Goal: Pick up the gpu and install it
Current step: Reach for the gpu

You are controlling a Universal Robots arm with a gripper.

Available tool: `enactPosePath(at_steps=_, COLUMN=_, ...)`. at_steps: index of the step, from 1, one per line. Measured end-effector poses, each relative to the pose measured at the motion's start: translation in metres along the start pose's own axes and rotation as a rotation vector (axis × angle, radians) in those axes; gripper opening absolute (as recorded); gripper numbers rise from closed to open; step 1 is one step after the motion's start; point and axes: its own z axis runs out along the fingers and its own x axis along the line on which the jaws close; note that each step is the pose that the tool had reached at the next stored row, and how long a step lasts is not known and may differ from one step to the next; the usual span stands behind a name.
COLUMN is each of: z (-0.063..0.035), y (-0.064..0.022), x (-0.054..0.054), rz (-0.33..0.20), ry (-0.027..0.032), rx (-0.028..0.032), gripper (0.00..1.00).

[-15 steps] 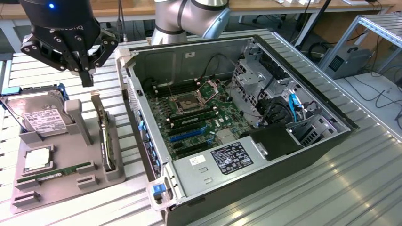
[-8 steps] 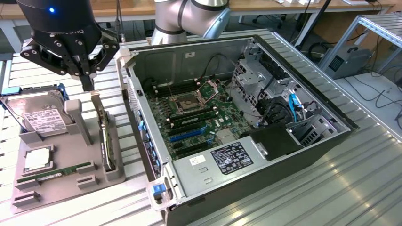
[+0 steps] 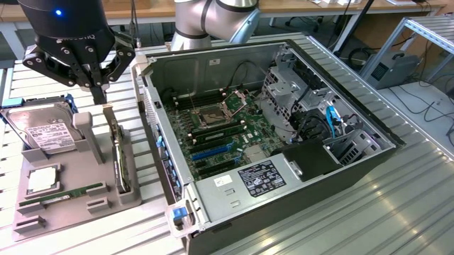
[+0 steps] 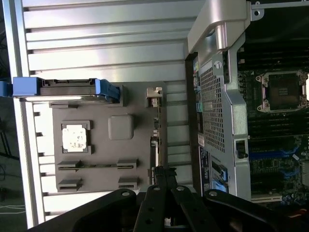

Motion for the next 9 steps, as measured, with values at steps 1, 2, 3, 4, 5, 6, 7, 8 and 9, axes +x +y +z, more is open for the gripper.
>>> enactPosePath(at_steps=1, z=0.0, y=-0.0004, x=0.0, rz=0.0, ry=0.0, rx=0.0004, gripper=0.11)
enactPosePath(at_steps=2, z=0.0, y=-0.0006, x=0.0, rz=0.0, ry=0.0, rx=0.0006, gripper=0.11)
enactPosePath(at_steps=3, z=0.0, y=-0.0009, x=-0.0001, rz=0.0, ry=0.0, rx=0.0007, gripper=0.11)
enactPosePath(at_steps=4, z=0.0, y=-0.0012, x=-0.0001, rz=0.0, ry=0.0, rx=0.0009, gripper=0.11)
enactPosePath(at_steps=5, z=-0.0001, y=-0.0016, x=-0.0001, rz=0.0, ry=0.0, rx=0.001, gripper=0.11)
enactPosePath(at_steps=6, z=-0.0001, y=-0.0022, x=-0.0002, rz=0.0, ry=-0.0001, rx=0.0012, gripper=0.11)
enactPosePath(at_steps=7, z=-0.0001, y=-0.0026, x=-0.0002, rz=0.0, ry=-0.0001, rx=0.0015, gripper=0.11)
enactPosePath(at_steps=8, z=-0.0001, y=-0.0031, x=-0.0002, rz=0.0, ry=-0.0001, rx=0.0019, gripper=0.11)
enactPosePath(at_steps=9, z=-0.0001, y=-0.0036, x=-0.0003, rz=0.0, ry=-0.0002, rx=0.0023, gripper=0.11)
